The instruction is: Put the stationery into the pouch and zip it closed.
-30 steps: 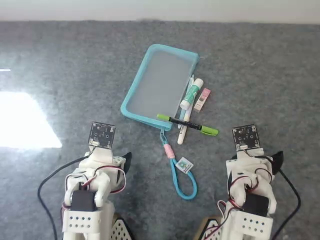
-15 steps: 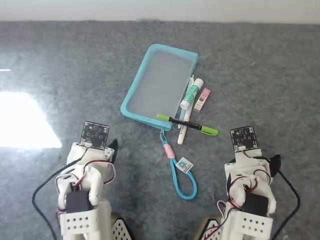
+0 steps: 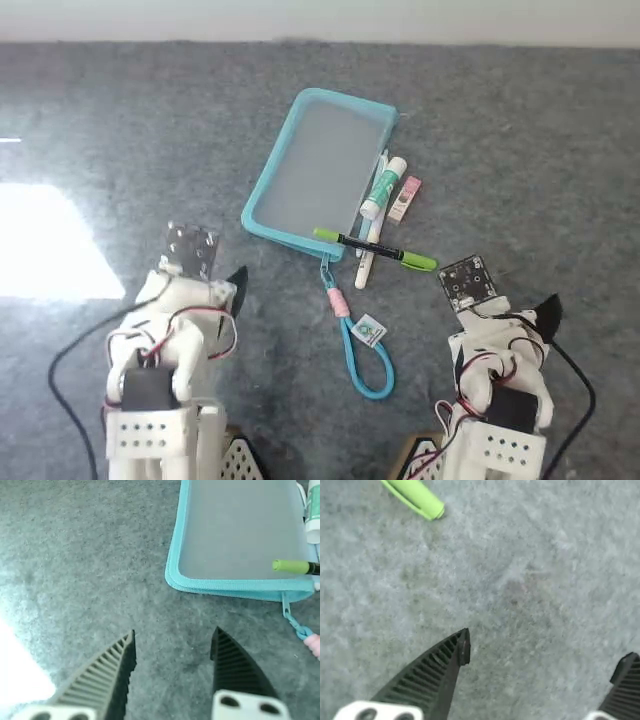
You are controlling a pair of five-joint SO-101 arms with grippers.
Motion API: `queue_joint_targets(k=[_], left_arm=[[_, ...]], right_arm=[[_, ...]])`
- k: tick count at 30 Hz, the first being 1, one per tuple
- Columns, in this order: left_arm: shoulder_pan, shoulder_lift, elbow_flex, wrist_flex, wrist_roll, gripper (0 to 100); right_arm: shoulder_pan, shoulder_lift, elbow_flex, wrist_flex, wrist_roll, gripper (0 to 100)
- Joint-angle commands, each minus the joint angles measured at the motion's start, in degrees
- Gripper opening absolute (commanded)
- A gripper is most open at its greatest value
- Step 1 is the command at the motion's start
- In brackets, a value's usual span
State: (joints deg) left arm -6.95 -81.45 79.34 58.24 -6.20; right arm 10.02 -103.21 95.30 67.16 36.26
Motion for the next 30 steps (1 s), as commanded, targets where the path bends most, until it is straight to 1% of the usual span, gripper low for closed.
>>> queue_joint_targets(k=[1, 3, 5, 7, 8, 9, 11, 14, 18, 20, 21, 23, 26, 30], left_arm=[[-2.64, 10.2, -3.21, -6.33, 4.13, 23], [-9.05, 14.15, -2.59, -10.11, 4.13, 23], [-14.86, 16.53, -1.1, -14.15, 4.13, 23], [-18.2, 17.58, -0.04, -17.58, 4.22, 23], [-18.11, 17.76, 0.31, -18.11, 4.22, 23], [-17.93, 17.76, 0.4, -18.11, 4.22, 23], [-16.88, 17.85, 0.4, -18.11, 4.22, 23], [-16.44, 18.11, 0.48, -18.11, 4.22, 23], [-16.53, 18.11, 0.48, -18.2, 4.22, 23], [-16.53, 18.11, 0.48, -18.2, 4.13, 23], [-16.53, 18.11, 0.48, -18.11, 4.13, 23], [-16.53, 18.11, 0.48, -18.11, 4.13, 23], [-16.53, 18.2, 0.48, -18.02, 4.13, 23], [-16.53, 17.85, 1.19, -18.29, 4.13, 23]], right_arm=[[-3.3, -0.13, -2.37, -0.92, 0.79, 41.0], [-5.41, -0.13, -6.59, 0.57, 0.62, 31.5], [-7.08, 0.04, -11.43, 0.92, -1.49, 18.6], [-8.92, 1.98, -16.26, 0.66, -3.16, 9.3], [-10.07, 4.18, -18.81, 0.92, -3.43, 10.0], [-11.3, 7.34, -21.19, 1.01, -4.57, 12.9], [-14.29, 16.13, -26.2, 0.84, -6.86, 21.0], [-22.99, 32.4, -35.16, 0.92, -9.49, 30.2], [-37.85, 53.49, -46.15, 0.48, -14.07, 31.8], [-44.0, 63.16, -51.52, 0.31, -15.3, 31.8], [-45.85, 67.38, -53.8, -0.04, -15.56, 31.8], [-47.69, 74.95, -57.41, -1.36, -15.56, 31.8], [-47.87, 84.53, -61.54, -4.09, -15.91, 31.8], [-48.13, 91.3, -64.09, -9.71, -21.19, 31.8]])
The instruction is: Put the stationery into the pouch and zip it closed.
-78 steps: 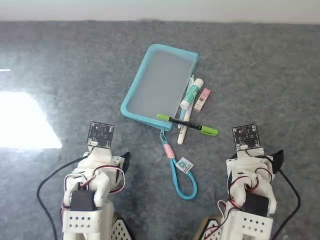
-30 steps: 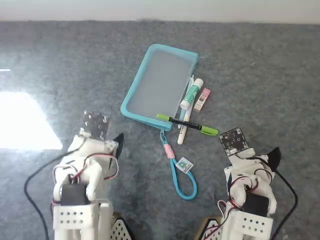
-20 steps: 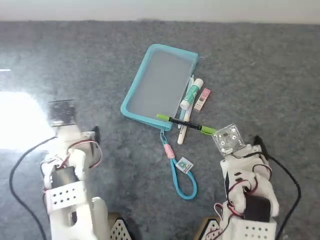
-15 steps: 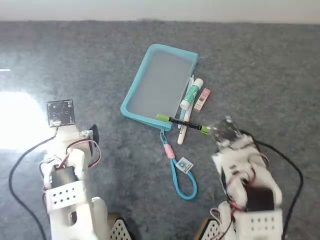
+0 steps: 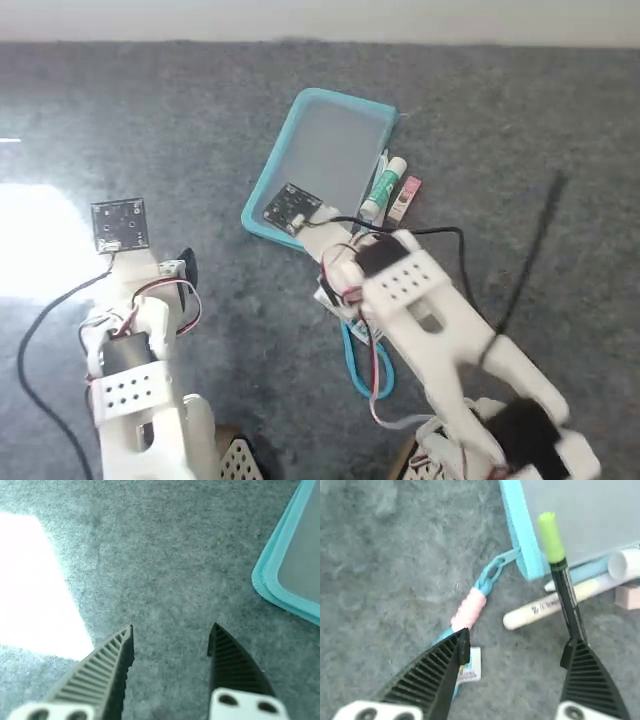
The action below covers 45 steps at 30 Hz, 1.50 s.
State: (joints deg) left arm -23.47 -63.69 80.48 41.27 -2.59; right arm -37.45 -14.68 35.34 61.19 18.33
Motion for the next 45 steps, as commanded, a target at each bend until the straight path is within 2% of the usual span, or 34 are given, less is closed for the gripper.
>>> queue_joint_targets(k=[1, 7, 13, 19, 28, 34, 36, 40, 45], left_arm=[[0.0, 0.09, 0.04, -1.32, 0.53, 23], [0.26, 0.0, 0.13, -1.41, 0.44, 23], [0.26, 0.0, 0.22, -1.41, 0.44, 23], [0.35, 0.0, 0.22, -1.41, 0.44, 23], [0.35, 0.0, 0.22, -1.41, 0.44, 23], [0.35, 0.0, 0.22, -1.41, 0.44, 23], [0.35, 0.0, 0.22, -1.41, 0.44, 23], [0.35, 0.0, 0.22, -1.41, 0.44, 23], [0.18, 0.0, 0.22, -1.41, 0.44, 23]], right_arm=[[-0.75, 3.65, -4.13, -5.32, -4.22, 31.8], [-0.66, 8.92, -4.04, -9.54, -6.68, 31.8], [-1.1, 12.35, -4.13, -9.45, -6.59, 31.8], [-5.41, 17.54, -4.75, -10.07, -6.42, 31.8], [-5.58, 22.37, -6.24, -10.33, -6.68, 31.5], [-5.58, 22.37, -6.15, -6.73, -6.51, 14.4], [-5.58, 22.29, -6.86, -4.09, -6.51, 12.2], [-5.58, 22.29, -10.11, 1.63, -6.95, 18.4], [-5.58, 23.52, -9.67, 1.36, -8.7, 23.0]])
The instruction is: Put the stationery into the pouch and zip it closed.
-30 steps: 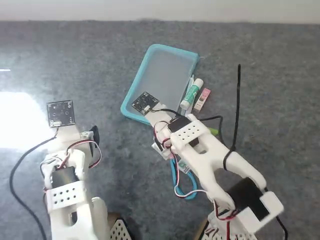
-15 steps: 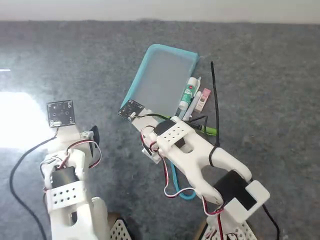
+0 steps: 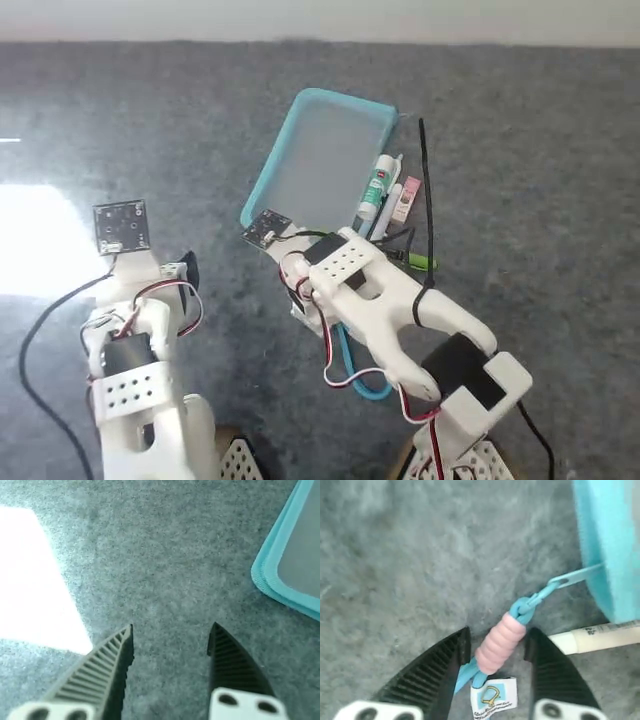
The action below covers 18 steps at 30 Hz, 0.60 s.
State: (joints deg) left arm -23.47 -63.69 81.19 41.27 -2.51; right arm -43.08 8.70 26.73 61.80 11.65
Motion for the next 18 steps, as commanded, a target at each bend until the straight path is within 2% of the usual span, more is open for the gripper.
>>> queue_joint_targets(k=[1, 8, 14, 18], left_arm=[[0.18, 0.0, -0.48, -1.41, 0.35, 23], [0.18, 0.0, -0.48, -1.41, 0.35, 23], [0.18, 0.0, -0.48, -1.41, 0.35, 23], [0.18, 0.0, -0.48, -1.41, 0.35, 23]], right_arm=[[0.04, 0.84, -0.88, 0.31, -2.55, 23.0], [0.04, 6.81, -4.48, 0.22, -2.64, 22.8], [-0.04, 7.52, -5.36, 0.57, -2.46, 4.5], [0.13, 7.08, -5.45, 0.66, -1.49, 0.9]])
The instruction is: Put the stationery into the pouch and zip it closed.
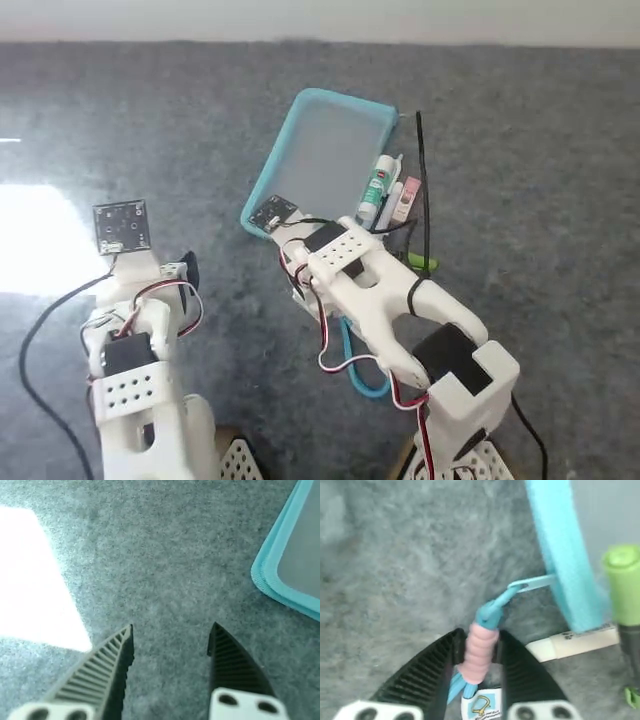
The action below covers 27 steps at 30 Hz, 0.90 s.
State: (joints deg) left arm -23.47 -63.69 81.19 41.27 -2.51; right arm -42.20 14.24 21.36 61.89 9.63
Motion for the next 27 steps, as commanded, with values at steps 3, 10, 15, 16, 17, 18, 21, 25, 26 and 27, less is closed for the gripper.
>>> queue_joint_targets(k=[3, 10, 15, 16, 17, 18, 21, 25, 26, 27], left_arm=[[0.26, 0.0, -0.48, -1.41, 0.35, 23], [0.44, 0.18, -0.57, -1.23, -0.18, 23], [0.44, 0.35, -2.07, -0.97, -2.11, 23], [0.44, 0.35, -2.42, -0.88, -2.11, 23], [0.44, 0.44, -2.68, -0.35, -2.11, 23], [0.79, 0.18, -2.77, 0.18, -2.11, 23], [3.6, 0.0, -3.65, 3.08, -2.11, 23], [7.03, 0.09, -6.02, 6.68, -1.93, 27], [7.82, 0.09, -6.81, 7.65, -1.41, 28], [8.26, 0.09, -7.6, 8.53, -0.44, 28]], right_arm=[[0.4, -2.86, -1.41, 1.63, 0.53, 0.8], [3.12, -13.49, -12.66, 10.86, 0.88, 0.8], [3.21, -16.04, -25.05, 18.24, 4.31, 0.8], [3.21, -16.04, -28.66, 20.0, 4.4, 0.8], [3.3, -15.78, -32.7, 22.2, 5.1, 0.8], [3.38, -15.52, -36.75, 24.57, 5.89, 0.8], [3.65, -14.02, -49.05, 30.9, 7.65, 0.8], [4.35, -10.77, -62.77, 34.68, 8.53, 0.8], [4.26, -9.54, -65.41, 34.86, 9.23, 0.8], [4.18, -8.31, -67.78, 35.3, 10.02, 0.8]])
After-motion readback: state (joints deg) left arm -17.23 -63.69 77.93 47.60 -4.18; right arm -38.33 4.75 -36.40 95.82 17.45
